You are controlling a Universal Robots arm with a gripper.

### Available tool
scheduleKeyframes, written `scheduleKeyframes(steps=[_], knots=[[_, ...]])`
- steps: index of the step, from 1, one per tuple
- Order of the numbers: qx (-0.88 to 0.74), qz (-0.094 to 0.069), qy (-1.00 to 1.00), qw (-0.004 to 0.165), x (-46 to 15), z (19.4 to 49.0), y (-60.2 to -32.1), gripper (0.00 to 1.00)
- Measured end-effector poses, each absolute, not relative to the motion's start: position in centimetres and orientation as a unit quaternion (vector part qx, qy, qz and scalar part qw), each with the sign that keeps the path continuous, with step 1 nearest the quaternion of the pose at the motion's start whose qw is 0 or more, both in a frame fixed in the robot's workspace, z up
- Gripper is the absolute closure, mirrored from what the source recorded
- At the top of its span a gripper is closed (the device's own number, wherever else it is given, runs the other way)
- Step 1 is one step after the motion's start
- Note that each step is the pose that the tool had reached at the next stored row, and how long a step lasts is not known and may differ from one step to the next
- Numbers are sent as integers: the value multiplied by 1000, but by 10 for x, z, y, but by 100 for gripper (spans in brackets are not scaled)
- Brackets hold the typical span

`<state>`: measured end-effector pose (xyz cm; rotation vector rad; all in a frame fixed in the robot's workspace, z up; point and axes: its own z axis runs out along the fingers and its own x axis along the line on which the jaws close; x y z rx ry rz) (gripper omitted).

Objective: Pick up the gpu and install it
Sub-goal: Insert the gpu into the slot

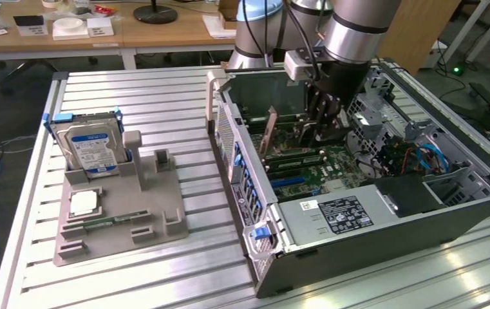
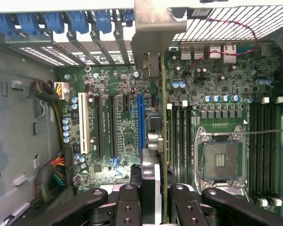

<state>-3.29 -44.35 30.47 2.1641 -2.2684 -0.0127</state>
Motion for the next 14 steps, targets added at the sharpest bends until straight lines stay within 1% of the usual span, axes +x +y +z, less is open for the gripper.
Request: scheduleKeyframes(steps=[4, 9, 14], knots=[[690, -4, -724, 3, -33, 298, -443, 72], [690, 5, -724, -6, -33, 293, -443, 72], [690, 9, -724, -9, -36, 286, -443, 72]])
